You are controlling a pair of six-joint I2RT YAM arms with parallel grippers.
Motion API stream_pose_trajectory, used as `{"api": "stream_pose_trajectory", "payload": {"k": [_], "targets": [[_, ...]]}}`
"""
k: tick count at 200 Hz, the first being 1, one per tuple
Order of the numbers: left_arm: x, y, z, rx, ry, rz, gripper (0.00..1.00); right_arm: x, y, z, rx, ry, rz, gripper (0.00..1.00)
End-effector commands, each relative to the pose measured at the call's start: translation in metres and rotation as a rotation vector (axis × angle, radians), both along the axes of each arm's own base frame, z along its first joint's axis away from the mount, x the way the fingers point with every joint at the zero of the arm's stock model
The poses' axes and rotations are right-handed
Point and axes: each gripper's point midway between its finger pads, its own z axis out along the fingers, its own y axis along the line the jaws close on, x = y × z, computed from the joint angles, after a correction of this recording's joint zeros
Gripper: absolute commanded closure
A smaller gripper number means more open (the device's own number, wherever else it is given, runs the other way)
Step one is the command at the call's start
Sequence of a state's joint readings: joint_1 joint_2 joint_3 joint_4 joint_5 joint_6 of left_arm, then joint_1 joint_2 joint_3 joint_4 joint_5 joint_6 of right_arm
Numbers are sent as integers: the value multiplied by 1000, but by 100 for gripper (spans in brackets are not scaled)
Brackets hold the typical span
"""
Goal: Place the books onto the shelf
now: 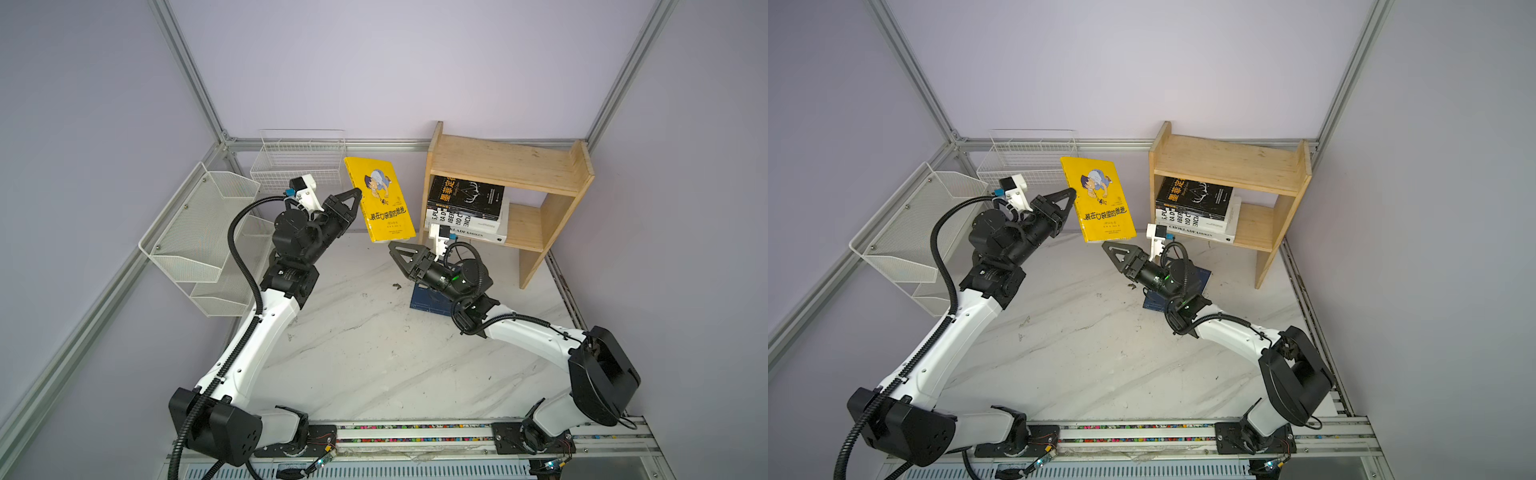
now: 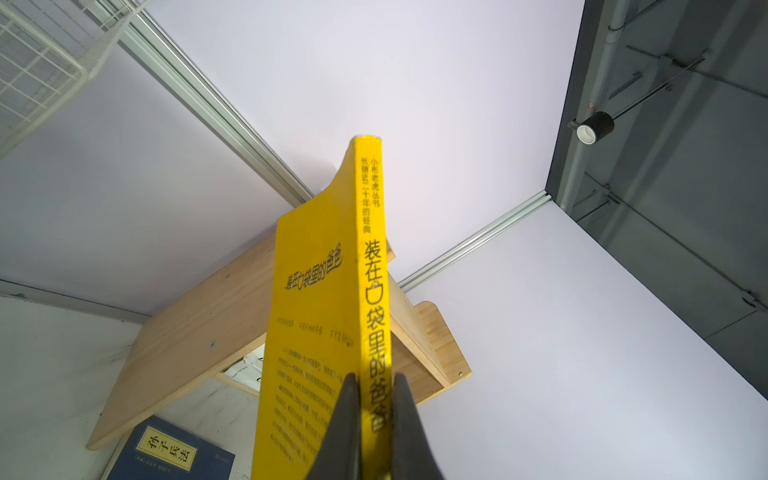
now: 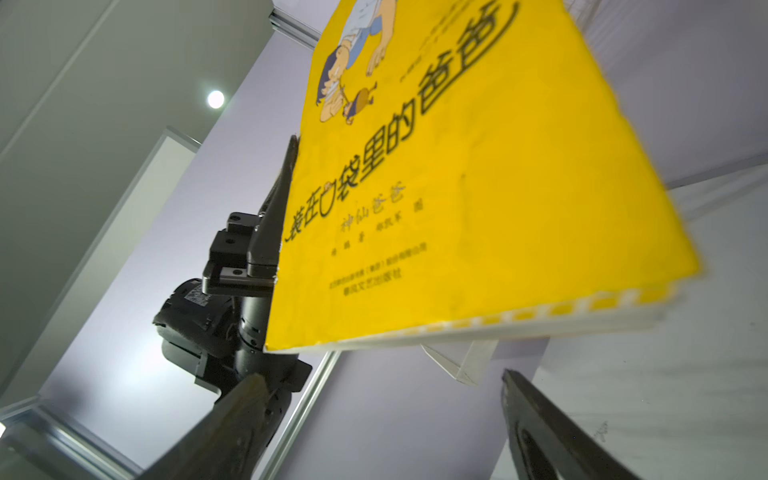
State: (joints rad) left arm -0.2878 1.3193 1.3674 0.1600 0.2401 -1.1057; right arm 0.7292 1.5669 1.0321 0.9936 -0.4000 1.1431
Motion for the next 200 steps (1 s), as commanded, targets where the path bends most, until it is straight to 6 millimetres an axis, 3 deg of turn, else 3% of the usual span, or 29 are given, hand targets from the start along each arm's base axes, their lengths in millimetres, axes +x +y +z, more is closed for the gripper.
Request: {"api": "stream_pose_trajectory", "payload": {"k": [1, 63, 105, 152, 169, 186, 200], "targets": [[-36, 7, 93, -61, -281, 20, 100, -19, -3, 44, 164, -93, 101, 11], [-36, -7, 92, -77, -286, 4, 100, -6, -8, 48, 321, -87, 89, 14], [-43, -17, 88, -63, -308, -5, 100, 2, -14, 53, 389, -100, 55, 53], [-45, -26, 76, -48, -290, -20, 100, 3, -26, 74, 338, -157, -64, 68], [-45, -29, 75, -46, -287, -27, 100, 3, -30, 77, 347, -154, -72, 78], [-46, -30, 74, -44, -291, -32, 95, 2, -30, 79, 333, -151, -62, 82], [-48, -29, 75, -34, -295, -25, 86, -4, -29, 82, 296, -174, -52, 84]]}}
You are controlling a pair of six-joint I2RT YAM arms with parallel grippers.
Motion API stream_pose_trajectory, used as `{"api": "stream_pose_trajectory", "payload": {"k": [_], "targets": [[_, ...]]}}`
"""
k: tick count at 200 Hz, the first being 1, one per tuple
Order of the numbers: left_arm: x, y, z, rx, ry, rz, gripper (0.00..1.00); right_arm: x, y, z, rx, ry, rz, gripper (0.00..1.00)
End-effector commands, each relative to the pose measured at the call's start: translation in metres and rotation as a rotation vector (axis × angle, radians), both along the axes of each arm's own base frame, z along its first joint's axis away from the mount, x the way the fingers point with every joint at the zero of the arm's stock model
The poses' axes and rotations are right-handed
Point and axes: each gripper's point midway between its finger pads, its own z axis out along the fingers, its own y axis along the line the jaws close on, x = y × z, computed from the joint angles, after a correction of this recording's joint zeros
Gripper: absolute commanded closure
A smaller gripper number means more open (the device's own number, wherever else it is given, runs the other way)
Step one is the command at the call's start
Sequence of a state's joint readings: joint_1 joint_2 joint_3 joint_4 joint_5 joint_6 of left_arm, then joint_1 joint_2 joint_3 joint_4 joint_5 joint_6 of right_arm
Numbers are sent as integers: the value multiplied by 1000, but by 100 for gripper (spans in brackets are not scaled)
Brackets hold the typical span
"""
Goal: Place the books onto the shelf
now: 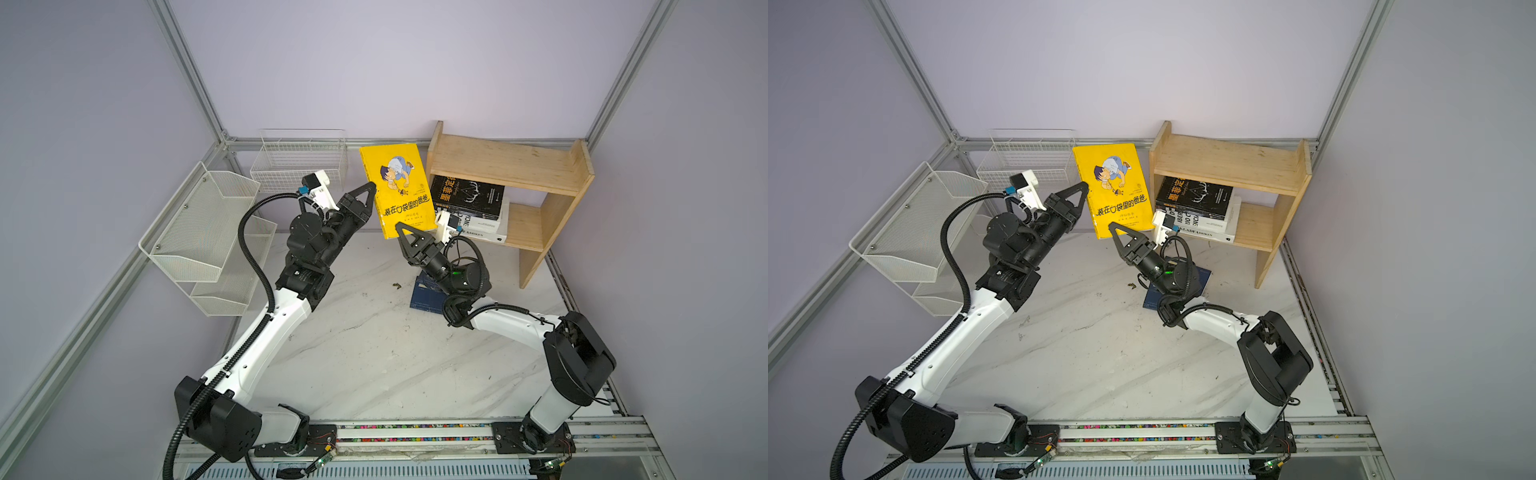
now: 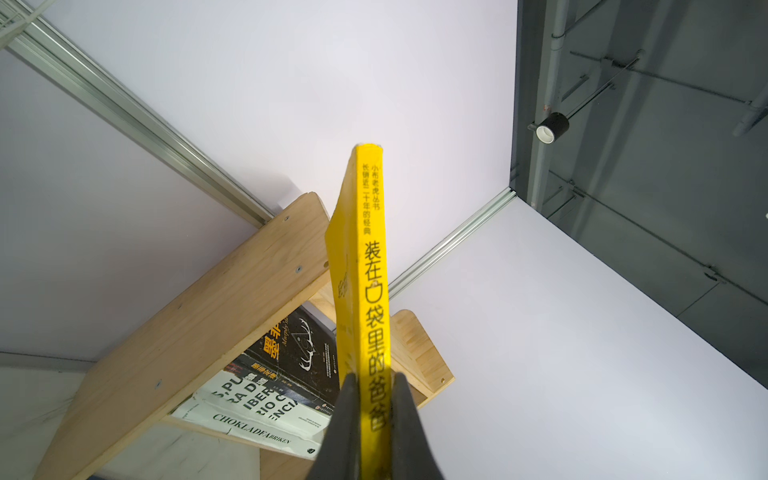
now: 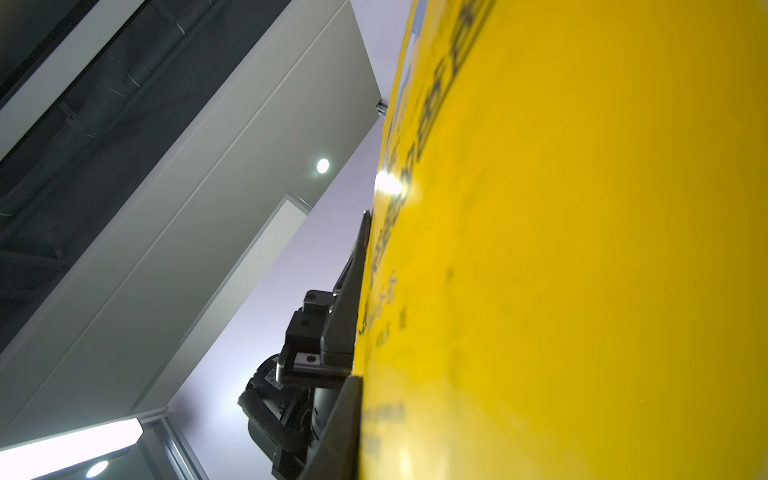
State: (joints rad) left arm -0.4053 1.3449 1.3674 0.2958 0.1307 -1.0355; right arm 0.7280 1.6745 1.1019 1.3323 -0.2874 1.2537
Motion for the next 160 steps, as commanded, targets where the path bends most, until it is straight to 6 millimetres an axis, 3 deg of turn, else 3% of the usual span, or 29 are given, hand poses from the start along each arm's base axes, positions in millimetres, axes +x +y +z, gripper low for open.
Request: {"api": "stream_pose_trajectory", "payload": {"k": [1, 9, 25, 50, 53, 61, 83, 90, 94, 111, 160], "targets": [[-38, 2, 52, -23, -167, -32, 85, -14, -12, 29, 4, -75, -15, 85], [-39, 3, 50, -10, -162, -23, 77, -17, -13, 31, -24, -88, -18, 86], [-37, 7, 43, 14, -142, -4, 45, -23, -23, 34, -89, -104, -43, 88], [-38, 7, 39, 90, -123, -22, 18, -27, -48, 32, -222, -103, -56, 88], [-38, 7, 38, 101, -117, -28, 14, -34, -55, 40, -231, -126, -51, 88], [-37, 3, 38, 134, -103, -71, 6, -38, -61, 39, -304, -131, -30, 88], [-40, -18, 40, 228, -63, -301, 0, -52, -79, 39, -473, -142, 3, 89], [-49, -26, 44, 250, -76, -386, 0, -58, -86, 41, -496, -150, 26, 87], [-40, -34, 35, 261, -54, -432, 0, -61, -90, 42, -502, -153, 46, 87], [-51, -46, 40, 263, -97, -557, 0, -69, -106, 44, -511, -133, 105, 88], [-56, -53, 49, 224, -139, -645, 1, -77, -116, 47, -544, -121, 189, 90]]}}
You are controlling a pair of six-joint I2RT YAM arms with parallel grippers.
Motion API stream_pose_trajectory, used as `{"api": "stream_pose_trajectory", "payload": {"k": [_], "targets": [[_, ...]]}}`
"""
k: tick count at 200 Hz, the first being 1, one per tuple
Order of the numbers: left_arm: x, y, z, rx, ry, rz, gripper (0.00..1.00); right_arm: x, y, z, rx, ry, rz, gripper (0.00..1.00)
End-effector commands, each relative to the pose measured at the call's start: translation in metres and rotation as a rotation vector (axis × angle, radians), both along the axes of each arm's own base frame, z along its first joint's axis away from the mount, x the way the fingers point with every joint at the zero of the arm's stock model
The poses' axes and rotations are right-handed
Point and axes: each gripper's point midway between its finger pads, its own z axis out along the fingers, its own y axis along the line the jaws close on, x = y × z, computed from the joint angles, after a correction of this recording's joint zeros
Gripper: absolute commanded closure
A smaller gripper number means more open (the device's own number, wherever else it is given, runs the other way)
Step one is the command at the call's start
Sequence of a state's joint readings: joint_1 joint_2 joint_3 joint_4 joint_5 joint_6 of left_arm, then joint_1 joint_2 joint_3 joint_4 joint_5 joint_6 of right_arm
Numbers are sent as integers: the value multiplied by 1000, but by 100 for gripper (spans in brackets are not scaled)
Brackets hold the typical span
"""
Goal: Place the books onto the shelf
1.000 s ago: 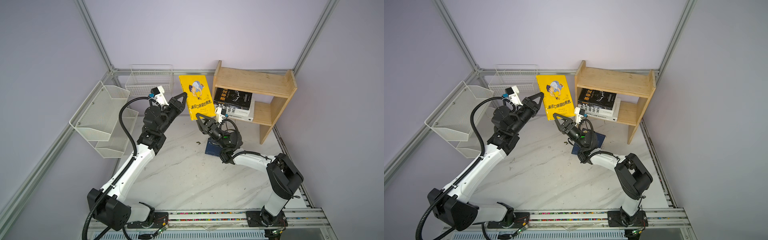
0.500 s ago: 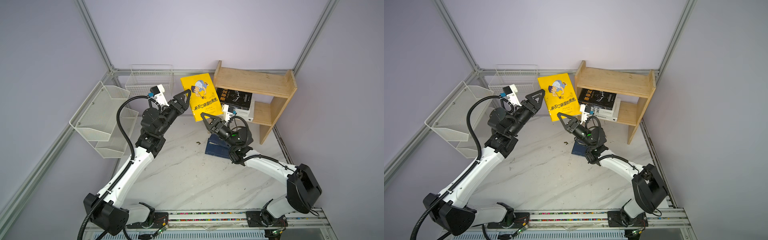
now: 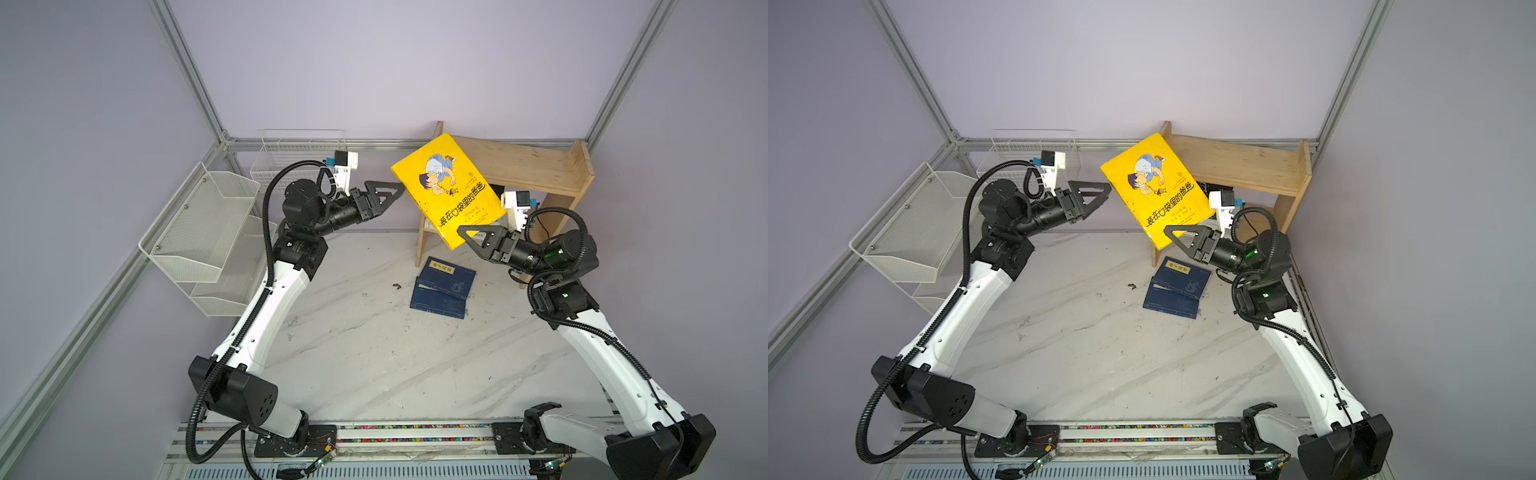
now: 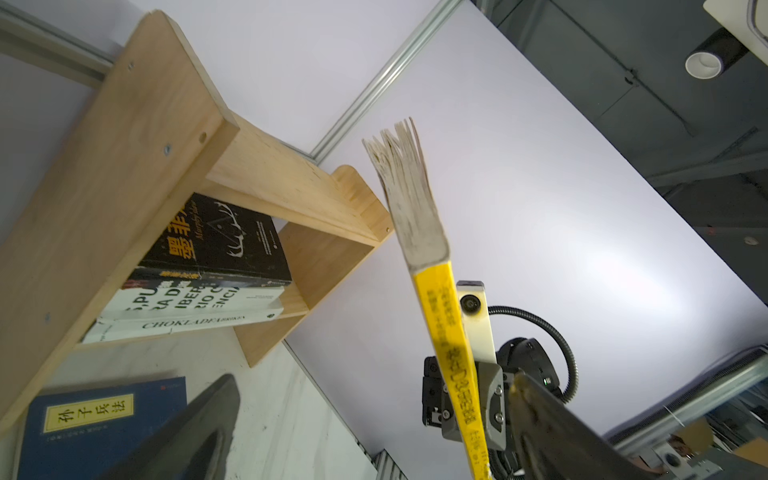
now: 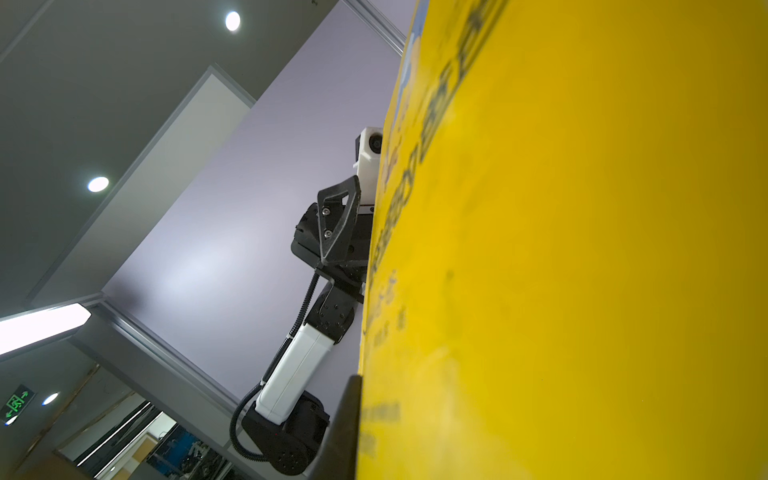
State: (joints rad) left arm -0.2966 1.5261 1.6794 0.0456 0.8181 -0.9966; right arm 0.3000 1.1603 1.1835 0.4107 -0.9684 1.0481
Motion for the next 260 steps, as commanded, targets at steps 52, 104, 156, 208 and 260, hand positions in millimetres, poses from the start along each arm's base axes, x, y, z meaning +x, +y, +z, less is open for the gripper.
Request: {"api": "stream_pose_trajectory", "payload": {"k": [52, 104, 156, 208, 260], "targets": [[-17, -6, 33, -42, -32, -109, 39, -14, 10, 4, -82, -44, 160, 89], [-4, -9, 25, -64, 15, -110, 86, 7, 16, -13, -99, -10, 159, 86], [3, -7, 19, -92, -1, 29, 100, 52, 0, -37, -44, 81, -125, 58], [8, -15, 20, -170, -28, 157, 100, 43, -31, -39, 212, 109, -257, 45], [2, -29, 18, -246, -30, 153, 100, 30, -36, -35, 275, 94, -231, 45]]}}
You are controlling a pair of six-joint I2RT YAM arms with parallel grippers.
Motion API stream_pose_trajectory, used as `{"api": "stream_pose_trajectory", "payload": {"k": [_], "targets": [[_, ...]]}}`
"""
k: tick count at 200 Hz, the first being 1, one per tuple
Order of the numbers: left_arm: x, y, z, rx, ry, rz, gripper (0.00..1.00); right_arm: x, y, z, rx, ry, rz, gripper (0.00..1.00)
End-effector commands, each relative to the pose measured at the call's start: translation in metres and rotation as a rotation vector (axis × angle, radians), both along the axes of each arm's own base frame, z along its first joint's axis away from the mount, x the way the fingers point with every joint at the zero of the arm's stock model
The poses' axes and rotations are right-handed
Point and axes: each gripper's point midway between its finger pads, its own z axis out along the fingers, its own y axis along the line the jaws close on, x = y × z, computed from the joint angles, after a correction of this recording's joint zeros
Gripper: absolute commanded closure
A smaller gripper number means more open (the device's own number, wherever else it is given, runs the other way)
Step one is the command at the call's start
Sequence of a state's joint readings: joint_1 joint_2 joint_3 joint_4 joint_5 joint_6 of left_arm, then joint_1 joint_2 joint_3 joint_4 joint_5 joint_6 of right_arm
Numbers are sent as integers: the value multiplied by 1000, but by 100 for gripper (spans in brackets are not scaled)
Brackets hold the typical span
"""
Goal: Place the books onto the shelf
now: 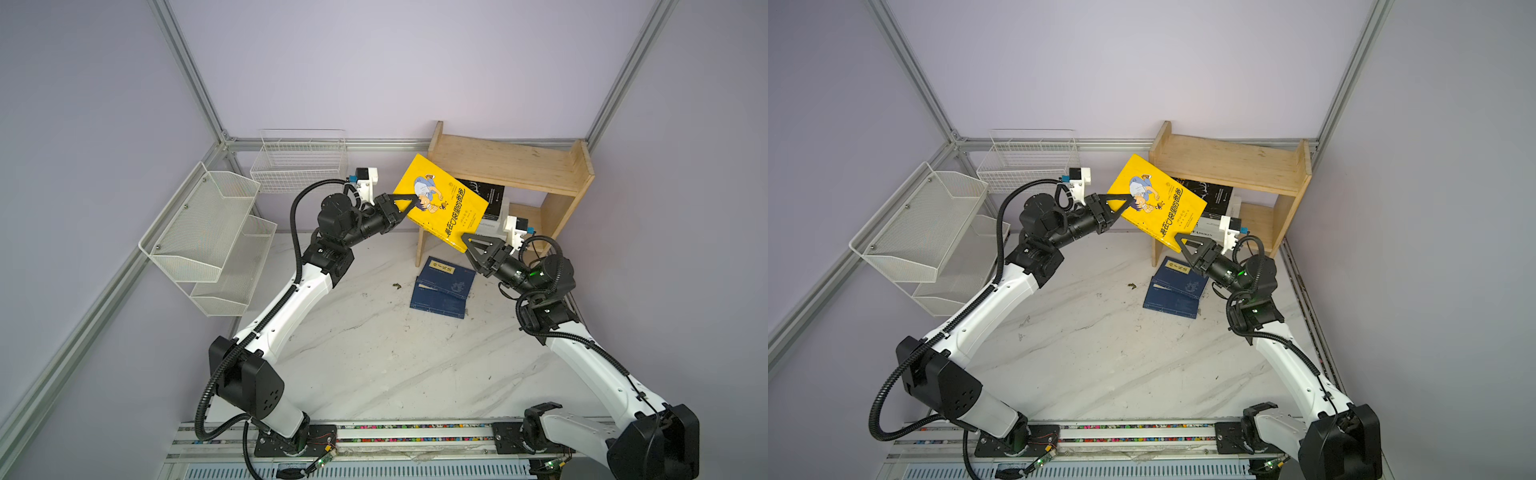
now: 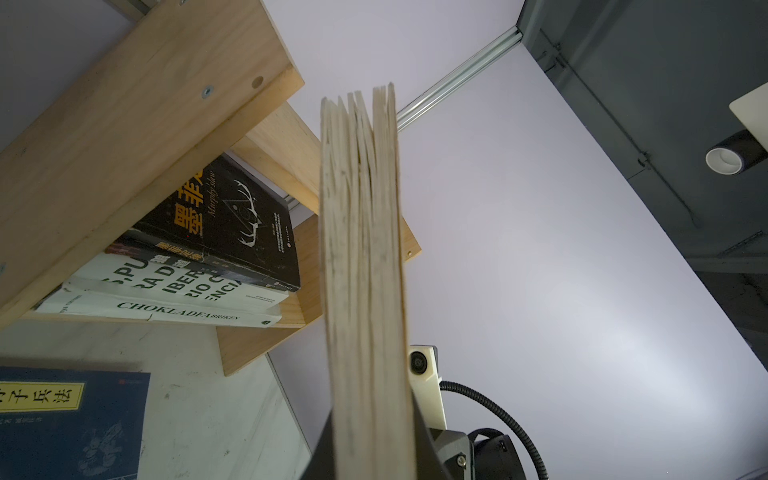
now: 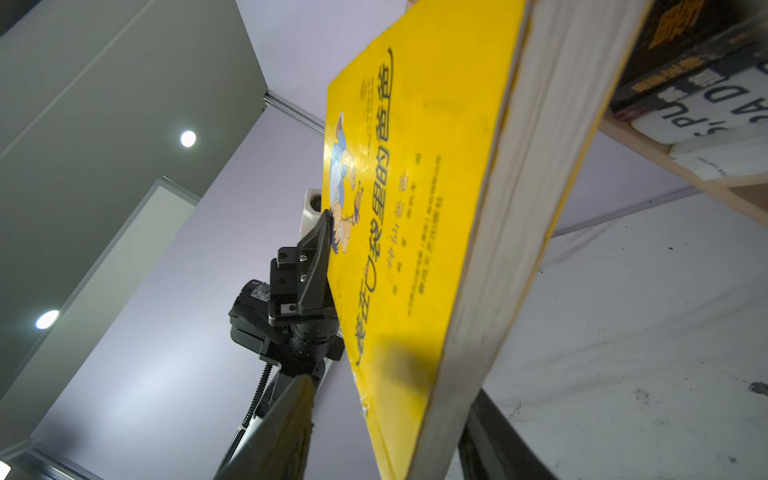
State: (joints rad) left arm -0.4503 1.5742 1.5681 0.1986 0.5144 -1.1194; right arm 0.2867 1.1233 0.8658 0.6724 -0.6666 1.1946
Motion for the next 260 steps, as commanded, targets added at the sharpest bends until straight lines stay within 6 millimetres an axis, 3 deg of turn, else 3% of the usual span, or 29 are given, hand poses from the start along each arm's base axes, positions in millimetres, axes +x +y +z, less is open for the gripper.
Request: {"api": "stream_pose_trajectory", "payload": {"k": [1, 58, 90, 139, 169, 197, 216, 260], "targets": [[-25, 13, 51, -122, -168, 48, 100, -17, -7, 30, 112, -95, 15, 45], [-37, 5, 53, -192, -187, 38, 100, -17, -15, 30, 207, -82, 4, 60], [-42, 0, 45, -219, -175, 39, 100, -18, -22, 34, 229, -93, -38, 74], [-44, -5, 30, -207, -134, 43, 98, -14, -42, 19, 214, -17, -187, 92], [-37, -6, 11, -166, -73, 64, 72, -21, -48, 7, 174, 24, -226, 94], [-29, 9, -1, -58, -54, 159, 28, -30, -58, 2, 161, 36, -265, 94], [-32, 37, 6, 0, -57, 252, 21, -31, -71, 9, 174, 14, -321, 95], [-23, 90, 0, -25, -15, 342, 19, -19, -75, 19, 113, -12, -351, 95]]}}
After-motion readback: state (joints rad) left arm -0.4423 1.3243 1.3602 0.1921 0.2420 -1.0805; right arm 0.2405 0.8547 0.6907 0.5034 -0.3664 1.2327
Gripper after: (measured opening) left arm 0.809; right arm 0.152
